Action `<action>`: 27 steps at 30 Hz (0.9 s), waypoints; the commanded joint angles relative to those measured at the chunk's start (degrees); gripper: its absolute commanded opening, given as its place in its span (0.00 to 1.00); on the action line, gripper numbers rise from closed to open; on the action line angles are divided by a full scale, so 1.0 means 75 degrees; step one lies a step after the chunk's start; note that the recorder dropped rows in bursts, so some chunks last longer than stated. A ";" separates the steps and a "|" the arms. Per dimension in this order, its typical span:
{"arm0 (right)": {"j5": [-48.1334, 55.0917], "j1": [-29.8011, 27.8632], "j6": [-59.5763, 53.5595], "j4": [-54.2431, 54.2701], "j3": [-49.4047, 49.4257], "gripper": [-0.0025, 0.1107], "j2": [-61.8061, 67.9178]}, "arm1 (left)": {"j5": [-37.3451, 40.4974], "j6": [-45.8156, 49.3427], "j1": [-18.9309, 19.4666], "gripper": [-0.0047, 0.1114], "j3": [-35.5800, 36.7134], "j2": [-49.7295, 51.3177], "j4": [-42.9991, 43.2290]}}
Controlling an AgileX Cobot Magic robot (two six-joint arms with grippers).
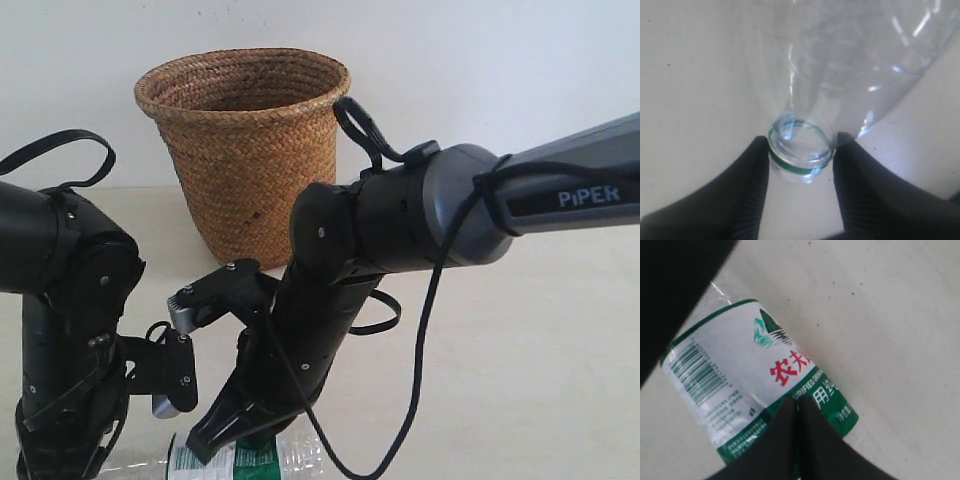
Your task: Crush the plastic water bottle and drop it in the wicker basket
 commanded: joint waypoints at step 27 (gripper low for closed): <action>0.0007 0.0542 0.0070 -0.0152 0.0832 0.02 0.0356 | -0.0118 -0.0130 -0.0054 0.08 0.0014 -0.0004 0.0001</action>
